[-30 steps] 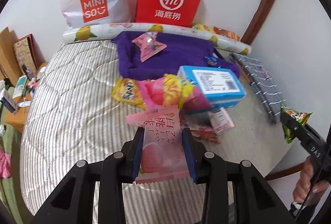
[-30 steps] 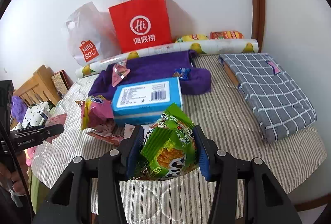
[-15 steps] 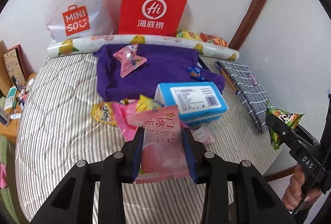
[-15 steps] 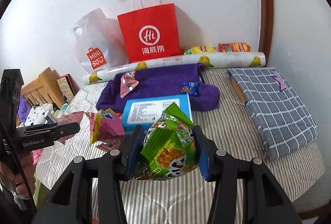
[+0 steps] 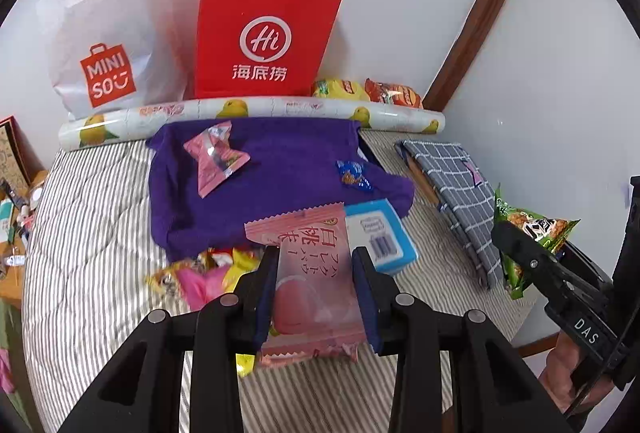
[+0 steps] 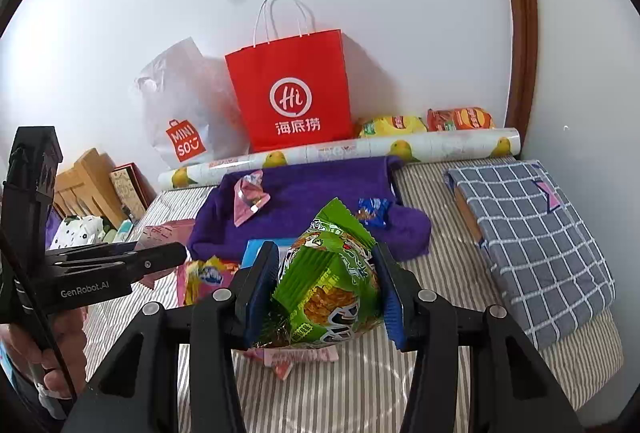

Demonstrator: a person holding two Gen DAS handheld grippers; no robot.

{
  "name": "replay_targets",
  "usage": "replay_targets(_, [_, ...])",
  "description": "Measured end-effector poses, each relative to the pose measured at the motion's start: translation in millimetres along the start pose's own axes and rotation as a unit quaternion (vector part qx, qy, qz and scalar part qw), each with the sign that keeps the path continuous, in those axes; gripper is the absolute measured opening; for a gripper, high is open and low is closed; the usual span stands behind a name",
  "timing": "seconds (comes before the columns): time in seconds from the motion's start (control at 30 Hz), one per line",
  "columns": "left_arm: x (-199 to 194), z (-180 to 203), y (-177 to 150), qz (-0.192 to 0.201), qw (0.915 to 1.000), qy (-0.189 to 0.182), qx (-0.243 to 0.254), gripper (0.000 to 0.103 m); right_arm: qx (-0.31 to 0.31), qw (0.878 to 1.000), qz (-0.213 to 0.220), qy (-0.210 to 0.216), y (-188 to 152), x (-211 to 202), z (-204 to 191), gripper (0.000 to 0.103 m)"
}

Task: Organize snacks
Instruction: 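Carry the green chip bag and pale pink pack over the purple towel with both grippers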

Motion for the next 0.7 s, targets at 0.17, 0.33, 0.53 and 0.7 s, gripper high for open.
replay_targets(0.17, [9,-3,15,0.001,1.0000,-0.004,-0.004,0.035,0.003,1.000,0.004,-0.001,14,11,3,0.048])
replay_targets(0.33, [21,-8,29,0.001,0.9999,-0.007,-0.010,0.035,0.005,1.000,0.007,0.001,25,22,5,0.048])
replay_targets(0.53, [36,-15,44,-0.002,0.9998,-0.007,-0.019,0.035,0.007,1.000,0.010,0.005,40,41,6,0.047])
replay_targets(0.7, [47,-27,56,-0.003,0.9995,-0.004,-0.031,0.035,0.007,1.000,0.011,0.006,51,57,10,0.047])
Point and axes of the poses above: each gripper's, at about its wrist camera, not at the fingertips, and x roughly the way its jaws point, z to its right, y to its top, the point moved 6 cm from there along x, roughly the way its jaws point, and after that the axes turned 2 degrees about -x, right-handed, at the moved point
